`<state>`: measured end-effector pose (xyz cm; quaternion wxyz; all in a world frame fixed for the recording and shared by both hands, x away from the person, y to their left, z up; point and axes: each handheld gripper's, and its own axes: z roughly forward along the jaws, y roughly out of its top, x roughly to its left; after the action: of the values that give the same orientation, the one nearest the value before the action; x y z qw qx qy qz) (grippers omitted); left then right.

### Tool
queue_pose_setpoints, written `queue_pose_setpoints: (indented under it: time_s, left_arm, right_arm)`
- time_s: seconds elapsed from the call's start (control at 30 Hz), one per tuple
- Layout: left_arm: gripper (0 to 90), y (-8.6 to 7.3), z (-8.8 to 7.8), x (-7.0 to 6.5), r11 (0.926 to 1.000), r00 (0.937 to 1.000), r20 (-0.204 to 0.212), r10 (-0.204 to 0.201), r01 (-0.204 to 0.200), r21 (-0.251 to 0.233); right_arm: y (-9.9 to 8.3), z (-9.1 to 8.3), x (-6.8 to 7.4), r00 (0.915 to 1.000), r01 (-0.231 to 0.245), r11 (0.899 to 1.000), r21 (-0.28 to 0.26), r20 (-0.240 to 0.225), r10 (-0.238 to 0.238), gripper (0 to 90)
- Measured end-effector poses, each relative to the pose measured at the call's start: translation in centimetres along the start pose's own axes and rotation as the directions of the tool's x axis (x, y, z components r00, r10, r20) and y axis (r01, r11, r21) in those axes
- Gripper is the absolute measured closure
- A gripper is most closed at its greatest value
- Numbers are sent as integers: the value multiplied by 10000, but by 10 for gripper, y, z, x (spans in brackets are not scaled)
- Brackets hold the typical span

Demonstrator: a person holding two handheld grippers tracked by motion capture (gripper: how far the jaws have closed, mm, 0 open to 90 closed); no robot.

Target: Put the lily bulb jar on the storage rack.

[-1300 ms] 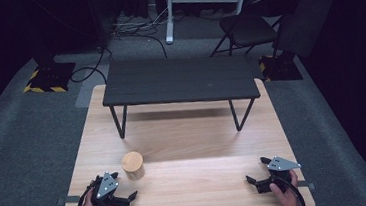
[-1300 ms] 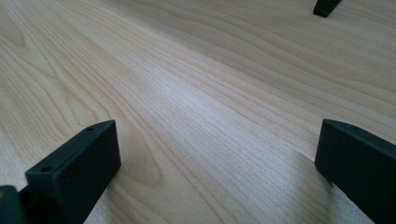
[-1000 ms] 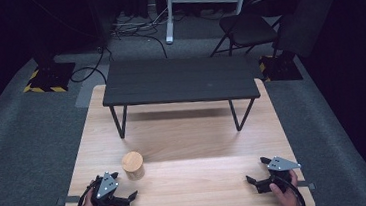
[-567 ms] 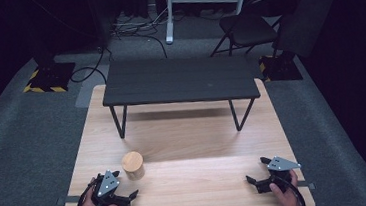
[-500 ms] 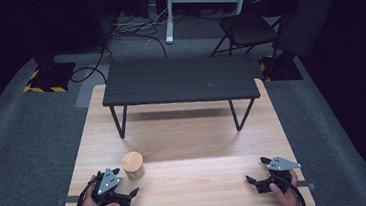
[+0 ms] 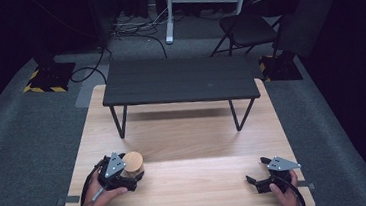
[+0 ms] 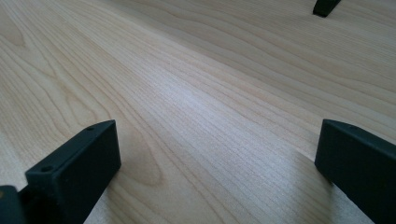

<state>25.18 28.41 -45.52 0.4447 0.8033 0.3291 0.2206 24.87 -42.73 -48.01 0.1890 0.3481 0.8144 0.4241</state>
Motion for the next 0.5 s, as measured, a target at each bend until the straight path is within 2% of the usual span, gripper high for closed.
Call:
queue_pose_setpoints:
  time_s: [0.17, 0.23, 0.3, 0.4, 0.5]
  left_arm:
    - [113, -1, 4, 1, 9994, 9999, 50, 162, -160, -310]
    - [203, -2, 6, 3, 9989, 9997, 202, 152, -143, -451]
    - [236, -3, 7, 5, 9983, 9996, 288, 46, -29, -581]
    - [244, -1, 8, 10, 9987, 9987, 510, 23, 2, -506]
    - [247, 2, 9, 11, 9991, 9988, 494, -1, 22, -433]
  right_arm:
    - [0, 0, 0, 10000, -3, 10000, 1, 0, 3, 0]
    - [0, 0, 0, 10000, -3, 10000, 1, -2, 3, 0]
    - [0, 0, 0, 10000, -1, 10000, 0, 0, 1, 0]
    - [0, 0, 0, 10000, -2, 10000, 0, 0, 2, 0]
    - [0, 0, 0, 10000, 3, 10000, -1, 0, -3, 0]
